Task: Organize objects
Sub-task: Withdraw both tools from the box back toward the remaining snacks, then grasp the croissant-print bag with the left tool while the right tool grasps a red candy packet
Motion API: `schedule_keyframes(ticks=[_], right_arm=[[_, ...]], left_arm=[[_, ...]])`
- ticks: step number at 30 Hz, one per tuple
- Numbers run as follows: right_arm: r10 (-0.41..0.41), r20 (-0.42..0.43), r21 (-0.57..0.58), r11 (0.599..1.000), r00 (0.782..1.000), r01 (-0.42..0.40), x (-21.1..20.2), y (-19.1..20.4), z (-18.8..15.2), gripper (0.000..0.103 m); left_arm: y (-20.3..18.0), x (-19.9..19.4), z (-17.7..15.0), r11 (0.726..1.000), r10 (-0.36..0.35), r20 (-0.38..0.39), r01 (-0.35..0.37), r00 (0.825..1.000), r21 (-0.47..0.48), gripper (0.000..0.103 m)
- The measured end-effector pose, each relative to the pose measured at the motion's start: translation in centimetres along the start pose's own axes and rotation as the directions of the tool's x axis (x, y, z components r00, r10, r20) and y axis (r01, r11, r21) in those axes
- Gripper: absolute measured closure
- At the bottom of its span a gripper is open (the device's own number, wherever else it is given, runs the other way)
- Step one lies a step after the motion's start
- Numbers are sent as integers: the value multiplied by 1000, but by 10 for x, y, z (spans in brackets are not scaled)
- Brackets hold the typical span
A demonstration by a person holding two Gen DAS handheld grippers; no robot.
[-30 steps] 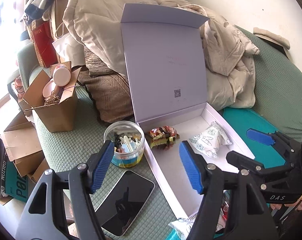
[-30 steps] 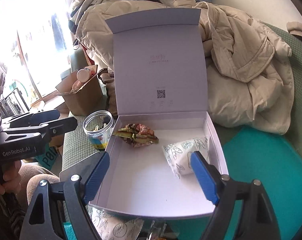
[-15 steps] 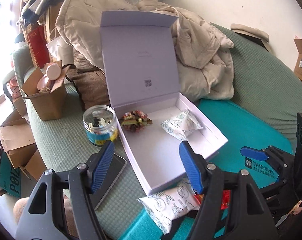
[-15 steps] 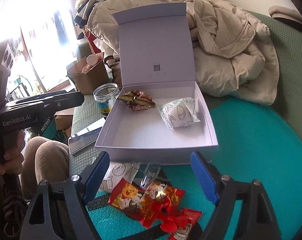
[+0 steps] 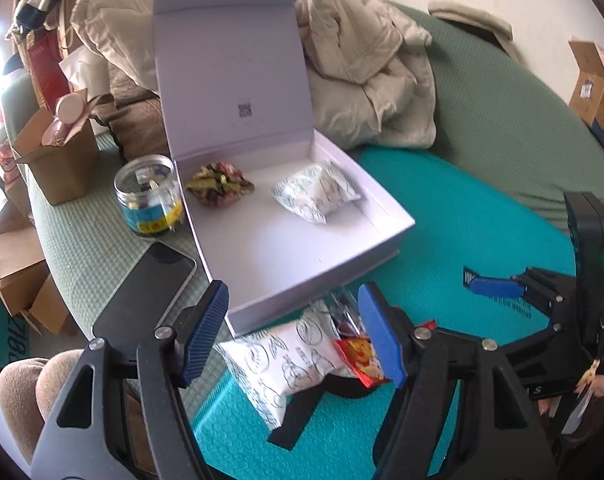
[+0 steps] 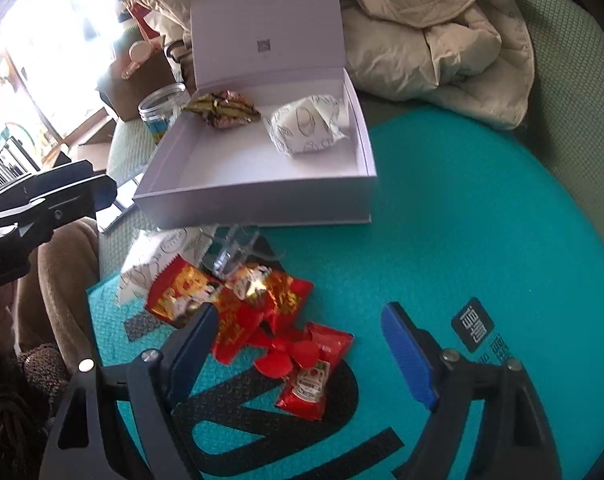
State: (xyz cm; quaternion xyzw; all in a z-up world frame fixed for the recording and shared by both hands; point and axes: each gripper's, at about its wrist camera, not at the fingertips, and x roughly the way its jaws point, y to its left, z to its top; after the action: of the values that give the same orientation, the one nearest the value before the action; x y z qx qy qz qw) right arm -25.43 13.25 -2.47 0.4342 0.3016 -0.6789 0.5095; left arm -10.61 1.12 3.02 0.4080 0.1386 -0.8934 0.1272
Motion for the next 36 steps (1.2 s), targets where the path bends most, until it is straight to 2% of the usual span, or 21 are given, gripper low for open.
schedule_keyframes(ticks=[6, 9, 13, 15, 20, 27, 33, 36], right_arm=[[-54, -45, -39, 998, 998, 52, 8, -1, -12, 19], [-57, -69, -32, 998, 996, 55, 15, -3, -15, 19], [-92, -122, -40, 995, 988, 87, 29, -4, -20, 19], [-41, -136, -39, 999, 990, 36, 34, -4, -23, 19], [-39, -164, -98, 995, 986, 23, 39, 2, -32, 19], [-14, -189, -90, 996, 982, -3, 45, -6, -36, 19], [46, -175, -73, 996, 984, -59, 47, -14, -33, 19], [115, -145, -59, 990, 983, -125, 41, -17, -32, 19]], left_arm=[[-4, 22, -19, 999, 40, -117, -43, 992, -18, 37], [1, 30, -27, 997, 39, -155, -48, 987, -58, 37], [1, 41, -34, 996, 49, -198, -63, 979, -66, 37], [-3, 46, -37, 998, 40, -213, -51, 976, -48, 37], [-7, 55, -41, 998, -7, -239, -10, 971, -68, 37], [-1, 64, -42, 995, 17, -247, -39, 969, -87, 36], [10, 74, -45, 986, -1, -269, -43, 963, -159, 24], [12, 78, -48, 984, -8, -274, -42, 962, -175, 19]])
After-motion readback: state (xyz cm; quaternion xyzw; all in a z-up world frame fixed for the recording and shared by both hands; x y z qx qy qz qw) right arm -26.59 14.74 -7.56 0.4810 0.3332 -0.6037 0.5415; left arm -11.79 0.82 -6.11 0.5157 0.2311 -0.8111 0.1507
